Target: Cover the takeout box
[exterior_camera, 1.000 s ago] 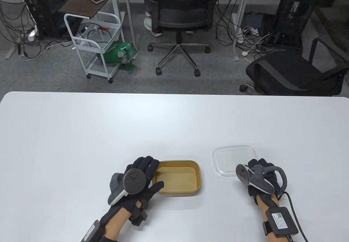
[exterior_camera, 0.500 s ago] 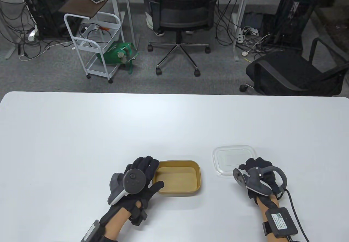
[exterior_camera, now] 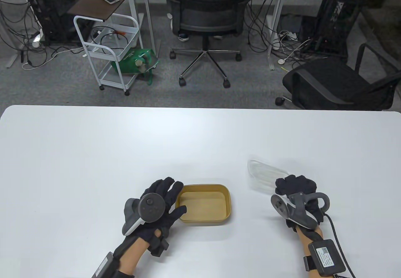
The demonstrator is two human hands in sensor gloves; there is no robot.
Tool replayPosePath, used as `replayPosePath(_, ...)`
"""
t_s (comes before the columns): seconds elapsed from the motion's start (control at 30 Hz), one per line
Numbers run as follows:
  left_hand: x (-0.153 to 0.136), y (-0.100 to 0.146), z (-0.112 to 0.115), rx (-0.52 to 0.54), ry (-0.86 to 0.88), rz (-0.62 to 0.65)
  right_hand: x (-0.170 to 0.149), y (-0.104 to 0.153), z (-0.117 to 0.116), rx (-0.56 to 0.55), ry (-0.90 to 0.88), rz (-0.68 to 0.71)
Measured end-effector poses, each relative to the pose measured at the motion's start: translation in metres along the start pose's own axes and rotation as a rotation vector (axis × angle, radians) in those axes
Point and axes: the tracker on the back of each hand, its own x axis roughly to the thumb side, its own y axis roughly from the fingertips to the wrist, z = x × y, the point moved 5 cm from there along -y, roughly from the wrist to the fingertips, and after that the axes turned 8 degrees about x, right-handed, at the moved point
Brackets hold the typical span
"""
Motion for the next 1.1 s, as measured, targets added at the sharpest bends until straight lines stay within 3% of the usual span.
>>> replayPosePath(0.3,0.011,-0.001,-0.021,0.165,-0.008,0.064,0.039,0.014,0.073,-0.173,-0.053,0.084)
replayPosePath(0.43,0.021,0.002,-0.031,0.259,-0.028,0.119,0.066,0.021,0.089,-0.201,-0.045,0.149)
replayPosePath(0.7,0.042,0.011,-0.04,0.372,-0.095,0.242,0.118,0.029,0.104,-0.224,-0.031,0.266)
replayPosePath(1.1,0.049,0.014,-0.04,0.417,-0.161,0.279,0.148,0.037,0.105,-0.222,-0.024,0.353)
